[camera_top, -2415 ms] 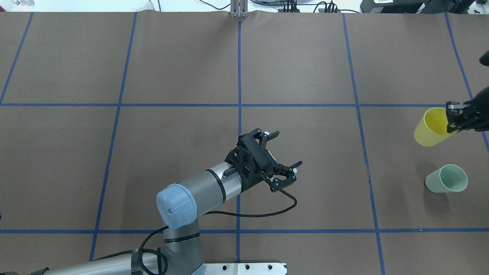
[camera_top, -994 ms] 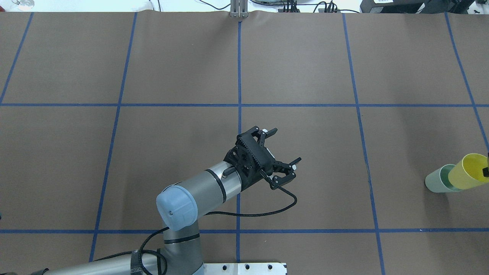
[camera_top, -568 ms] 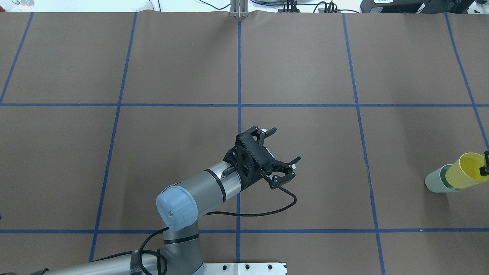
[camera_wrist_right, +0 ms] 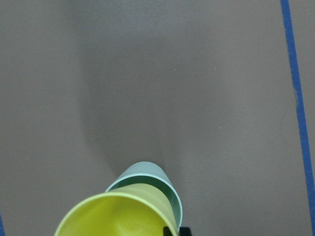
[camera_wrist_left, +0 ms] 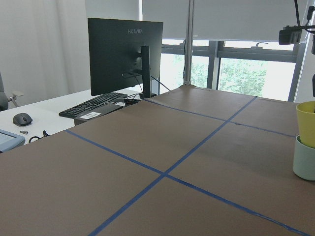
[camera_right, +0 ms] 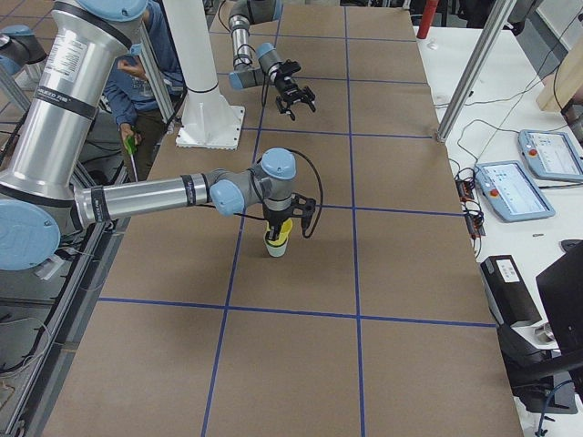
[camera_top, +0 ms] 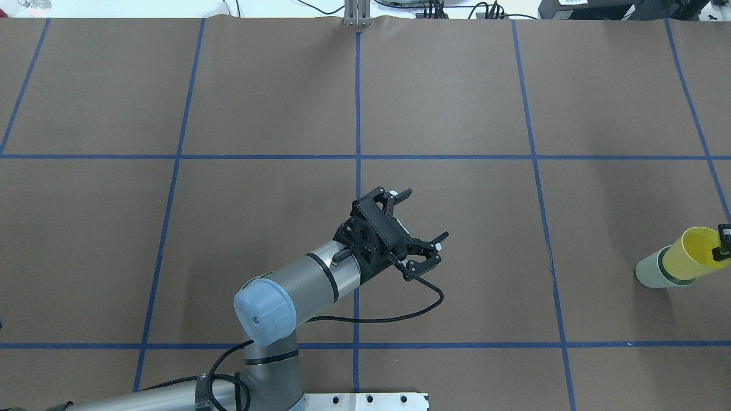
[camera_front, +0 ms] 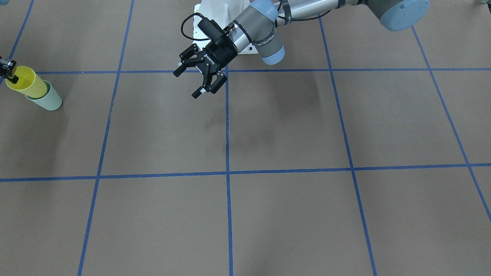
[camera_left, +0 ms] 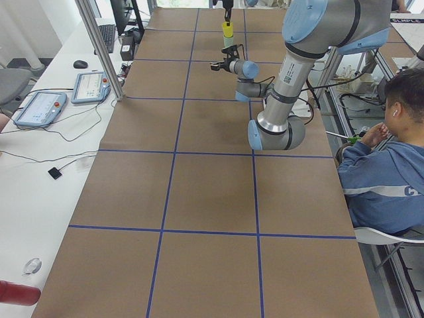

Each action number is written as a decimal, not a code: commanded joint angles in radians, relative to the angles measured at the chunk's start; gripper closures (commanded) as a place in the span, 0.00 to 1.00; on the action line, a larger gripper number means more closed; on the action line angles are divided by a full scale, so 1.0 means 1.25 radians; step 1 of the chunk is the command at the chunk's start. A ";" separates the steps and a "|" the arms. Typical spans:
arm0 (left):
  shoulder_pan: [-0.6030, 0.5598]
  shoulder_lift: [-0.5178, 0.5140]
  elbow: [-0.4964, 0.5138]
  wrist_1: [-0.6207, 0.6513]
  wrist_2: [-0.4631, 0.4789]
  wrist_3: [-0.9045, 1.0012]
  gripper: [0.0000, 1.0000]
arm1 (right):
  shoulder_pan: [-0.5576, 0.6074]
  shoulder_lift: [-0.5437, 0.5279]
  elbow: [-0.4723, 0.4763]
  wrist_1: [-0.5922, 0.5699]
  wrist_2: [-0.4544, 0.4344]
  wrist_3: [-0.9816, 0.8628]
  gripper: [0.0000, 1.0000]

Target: Transfer and stack yellow cup on green cup

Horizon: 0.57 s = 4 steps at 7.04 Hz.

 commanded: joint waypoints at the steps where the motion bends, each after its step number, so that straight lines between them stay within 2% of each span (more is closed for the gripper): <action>1: 0.000 -0.001 0.000 0.002 0.001 -0.010 0.00 | -0.001 0.002 0.000 0.001 0.000 0.014 0.00; 3: -0.006 0.005 -0.002 0.032 0.000 -0.012 0.01 | -0.001 0.003 0.018 0.004 0.001 0.012 0.00; 4: -0.030 0.066 -0.001 0.049 0.001 -0.059 0.01 | 0.000 0.005 0.019 0.038 -0.007 0.013 0.00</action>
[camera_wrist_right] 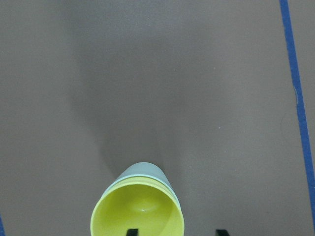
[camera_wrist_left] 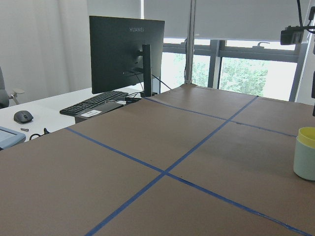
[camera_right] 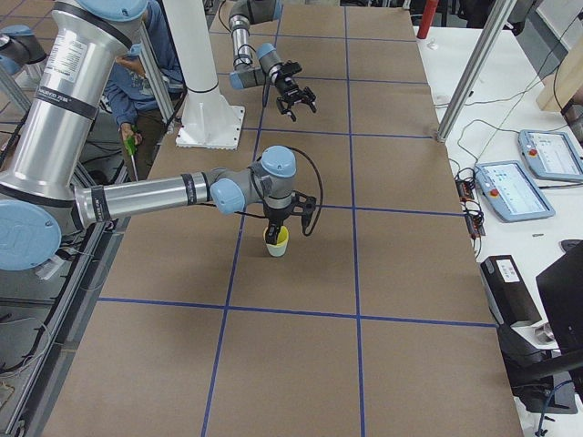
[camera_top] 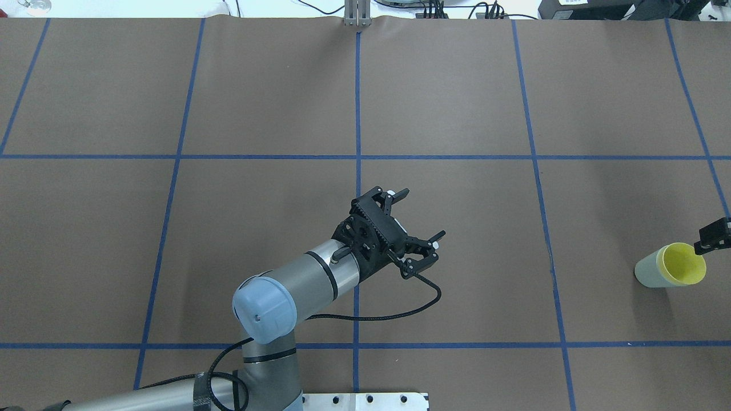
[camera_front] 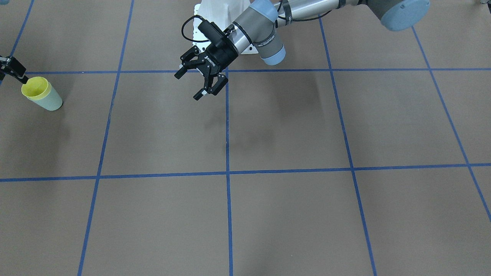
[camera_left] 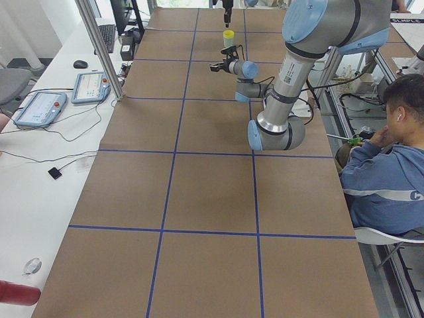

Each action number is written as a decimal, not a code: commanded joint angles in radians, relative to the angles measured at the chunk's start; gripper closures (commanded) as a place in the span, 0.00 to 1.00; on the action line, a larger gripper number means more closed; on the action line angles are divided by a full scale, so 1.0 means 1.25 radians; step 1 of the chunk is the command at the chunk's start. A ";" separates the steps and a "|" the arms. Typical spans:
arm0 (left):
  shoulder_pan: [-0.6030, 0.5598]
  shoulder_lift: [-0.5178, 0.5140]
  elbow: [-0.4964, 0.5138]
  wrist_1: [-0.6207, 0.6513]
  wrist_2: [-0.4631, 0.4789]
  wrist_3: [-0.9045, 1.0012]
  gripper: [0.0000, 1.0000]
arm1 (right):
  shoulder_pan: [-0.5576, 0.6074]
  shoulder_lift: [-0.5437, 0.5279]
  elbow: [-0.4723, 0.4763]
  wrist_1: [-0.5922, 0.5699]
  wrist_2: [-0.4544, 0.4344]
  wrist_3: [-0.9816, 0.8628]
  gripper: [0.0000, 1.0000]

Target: Transfer and stack yellow cup on green cup

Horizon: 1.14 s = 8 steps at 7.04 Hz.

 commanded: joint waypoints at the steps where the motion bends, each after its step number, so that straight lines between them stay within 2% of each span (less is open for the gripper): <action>1: -0.073 0.086 0.000 0.046 -0.002 -0.066 0.02 | 0.002 0.011 -0.008 0.063 -0.018 0.002 0.00; 2: -0.121 0.094 0.000 0.157 -0.008 -0.145 0.04 | 0.002 0.034 -0.021 0.072 -0.037 0.002 0.00; 3: -0.156 0.094 -0.001 0.316 -0.011 -0.195 0.11 | 0.005 0.058 -0.029 0.072 -0.043 0.001 0.00; 4: -0.198 0.102 -0.001 0.409 -0.053 -0.196 0.10 | 0.047 0.088 -0.059 0.073 -0.044 -0.012 0.00; 5: -0.272 0.130 0.003 0.484 -0.171 -0.198 0.01 | 0.063 0.126 -0.092 0.072 -0.044 -0.016 0.00; 6: -0.334 0.156 0.003 0.522 -0.244 -0.198 0.01 | 0.079 0.158 -0.108 0.071 -0.039 -0.030 0.00; 8: -0.446 0.171 0.008 0.725 -0.354 -0.198 0.02 | 0.110 0.175 -0.114 0.062 -0.036 -0.059 0.00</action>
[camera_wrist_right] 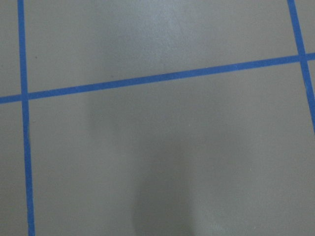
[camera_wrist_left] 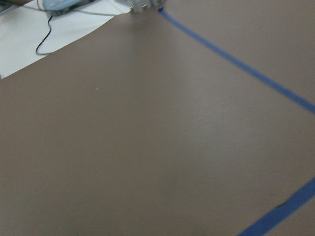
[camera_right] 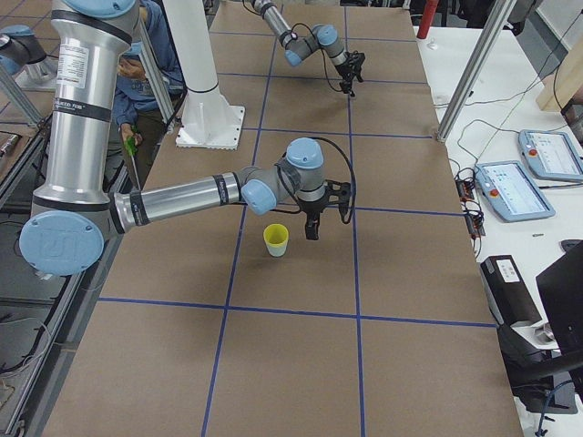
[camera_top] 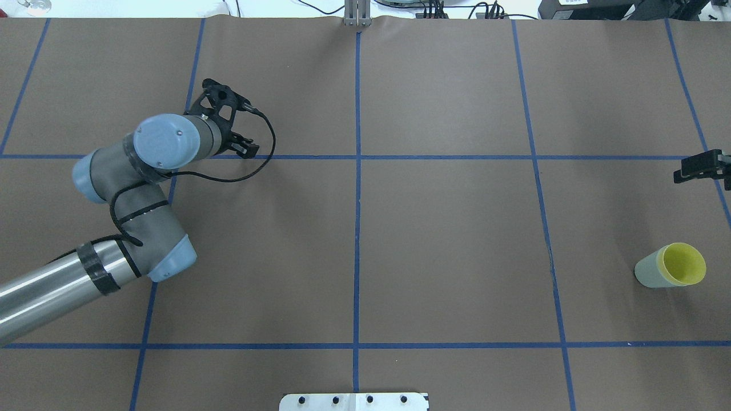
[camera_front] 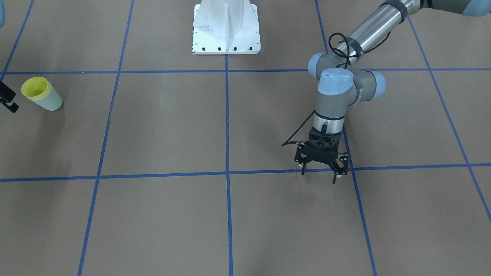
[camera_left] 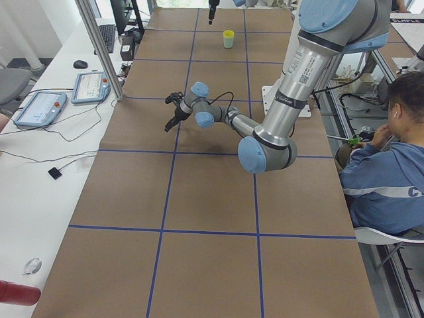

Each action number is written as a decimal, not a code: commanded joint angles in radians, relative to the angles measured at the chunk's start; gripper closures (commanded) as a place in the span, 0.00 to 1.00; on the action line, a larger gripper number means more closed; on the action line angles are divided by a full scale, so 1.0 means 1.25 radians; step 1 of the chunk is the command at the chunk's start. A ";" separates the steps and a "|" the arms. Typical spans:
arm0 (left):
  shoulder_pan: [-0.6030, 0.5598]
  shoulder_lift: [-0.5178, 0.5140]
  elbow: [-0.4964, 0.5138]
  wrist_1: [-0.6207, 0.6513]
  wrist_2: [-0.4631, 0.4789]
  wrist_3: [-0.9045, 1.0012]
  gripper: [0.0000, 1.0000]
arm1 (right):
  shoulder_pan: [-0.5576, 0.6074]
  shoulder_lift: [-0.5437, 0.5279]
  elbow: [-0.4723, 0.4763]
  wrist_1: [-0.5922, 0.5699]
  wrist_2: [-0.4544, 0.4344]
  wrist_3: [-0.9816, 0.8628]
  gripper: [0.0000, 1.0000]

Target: Transfer and stack yellow cup on green cup

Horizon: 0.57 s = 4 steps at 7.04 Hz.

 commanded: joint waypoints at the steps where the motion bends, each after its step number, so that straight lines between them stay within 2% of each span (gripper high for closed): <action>1: -0.132 0.044 0.000 0.116 -0.169 0.000 0.01 | 0.046 0.031 -0.031 -0.004 0.008 -0.060 0.00; 2: -0.229 0.058 0.000 0.124 -0.336 0.002 0.01 | 0.085 0.064 -0.063 -0.008 0.065 -0.068 0.00; 3: -0.340 0.108 -0.003 0.128 -0.486 0.014 0.01 | 0.113 0.075 -0.079 -0.006 0.085 -0.070 0.00; 4: -0.422 0.177 -0.049 0.124 -0.570 0.045 0.01 | 0.119 0.077 -0.082 -0.008 0.082 -0.075 0.00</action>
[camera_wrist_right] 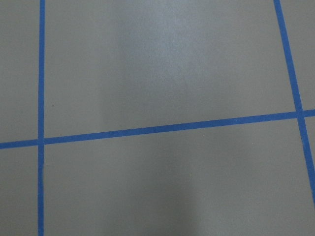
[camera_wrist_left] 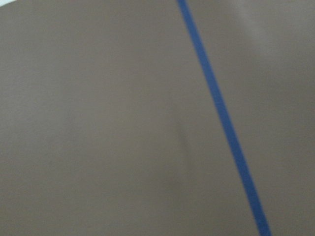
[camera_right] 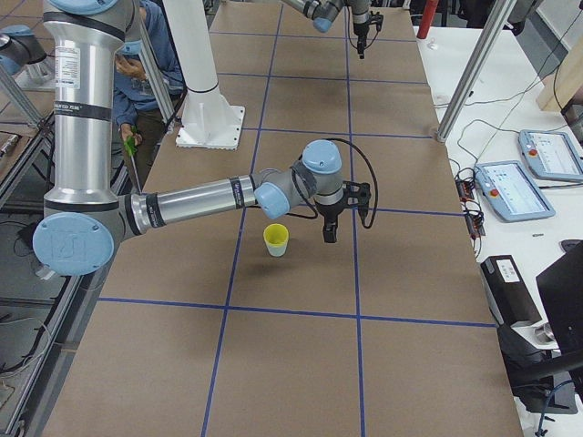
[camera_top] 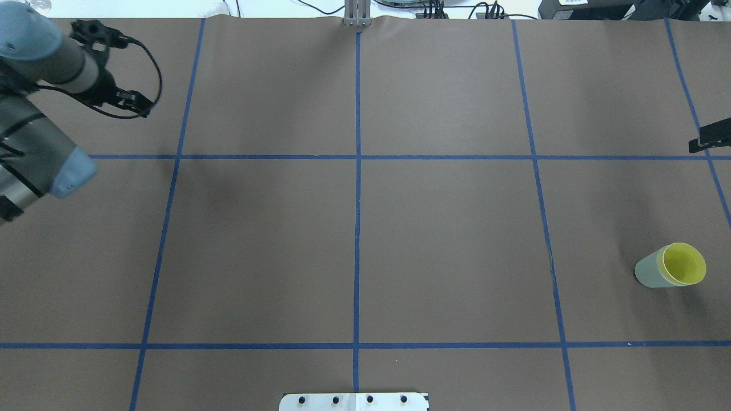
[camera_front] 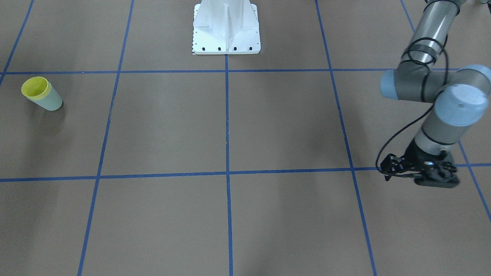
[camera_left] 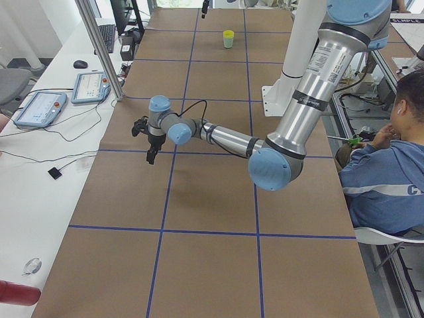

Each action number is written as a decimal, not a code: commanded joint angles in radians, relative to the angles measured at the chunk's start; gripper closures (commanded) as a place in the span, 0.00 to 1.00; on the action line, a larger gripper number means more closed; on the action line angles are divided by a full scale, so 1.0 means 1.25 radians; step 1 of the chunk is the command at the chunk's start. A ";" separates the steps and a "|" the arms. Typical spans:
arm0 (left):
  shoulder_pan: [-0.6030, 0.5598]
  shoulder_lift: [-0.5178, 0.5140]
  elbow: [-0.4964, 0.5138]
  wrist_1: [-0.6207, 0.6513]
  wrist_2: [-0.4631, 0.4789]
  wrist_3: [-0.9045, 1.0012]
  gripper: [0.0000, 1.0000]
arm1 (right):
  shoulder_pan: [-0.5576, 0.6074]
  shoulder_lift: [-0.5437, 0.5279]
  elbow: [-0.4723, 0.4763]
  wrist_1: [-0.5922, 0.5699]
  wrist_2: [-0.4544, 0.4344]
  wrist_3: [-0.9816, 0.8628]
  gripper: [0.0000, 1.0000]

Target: Transfer and stack yellow cup on green cup

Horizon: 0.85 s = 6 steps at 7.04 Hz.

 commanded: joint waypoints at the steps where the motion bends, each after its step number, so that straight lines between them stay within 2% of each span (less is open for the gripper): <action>1: -0.166 0.141 -0.089 0.006 -0.142 0.124 0.00 | 0.023 0.014 -0.040 -0.002 0.008 -0.058 0.00; 3: -0.268 0.220 -0.180 0.017 -0.151 0.217 0.00 | 0.047 0.082 -0.073 -0.104 0.018 -0.079 0.00; 4: -0.302 0.281 -0.272 0.064 -0.158 0.221 0.00 | 0.048 0.100 -0.079 -0.131 0.016 -0.084 0.00; 5: -0.313 0.323 -0.325 0.147 -0.169 0.272 0.00 | 0.051 0.111 -0.108 -0.131 0.016 -0.146 0.00; 6: -0.307 0.291 -0.350 0.261 -0.171 0.282 0.00 | 0.056 0.113 -0.123 -0.131 0.016 -0.186 0.00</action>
